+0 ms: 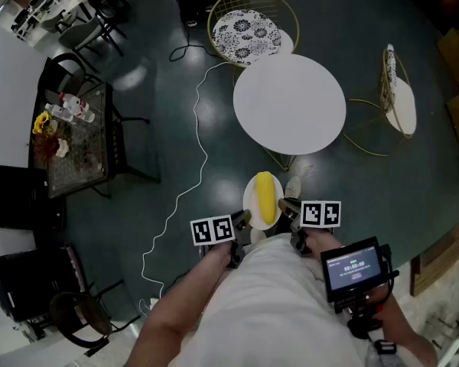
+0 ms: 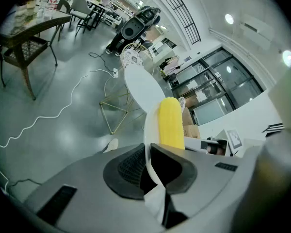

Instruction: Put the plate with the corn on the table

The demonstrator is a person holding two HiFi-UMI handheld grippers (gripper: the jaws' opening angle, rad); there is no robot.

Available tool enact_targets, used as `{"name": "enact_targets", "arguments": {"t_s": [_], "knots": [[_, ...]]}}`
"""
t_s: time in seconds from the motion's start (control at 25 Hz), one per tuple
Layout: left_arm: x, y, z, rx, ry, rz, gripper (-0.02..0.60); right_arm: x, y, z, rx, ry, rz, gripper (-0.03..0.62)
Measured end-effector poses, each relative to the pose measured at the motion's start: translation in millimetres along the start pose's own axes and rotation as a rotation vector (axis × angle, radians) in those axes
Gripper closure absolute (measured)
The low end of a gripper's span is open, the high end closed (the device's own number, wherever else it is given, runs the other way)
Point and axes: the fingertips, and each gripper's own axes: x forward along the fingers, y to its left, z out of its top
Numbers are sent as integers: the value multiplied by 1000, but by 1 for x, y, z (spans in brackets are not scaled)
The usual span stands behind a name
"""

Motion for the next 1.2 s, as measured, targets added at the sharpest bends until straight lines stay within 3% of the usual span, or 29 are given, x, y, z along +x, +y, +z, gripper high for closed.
{"name": "enact_targets", "arguments": {"t_s": [0.36,1.2], "knots": [[-60,-18,-56,-14,-20,-41,540,-43,40,-61,-19,-19,7,549],[-81,-30,-66,-3,-59,-74,540,-60,61,-68,-56,-37,41,549]]}}
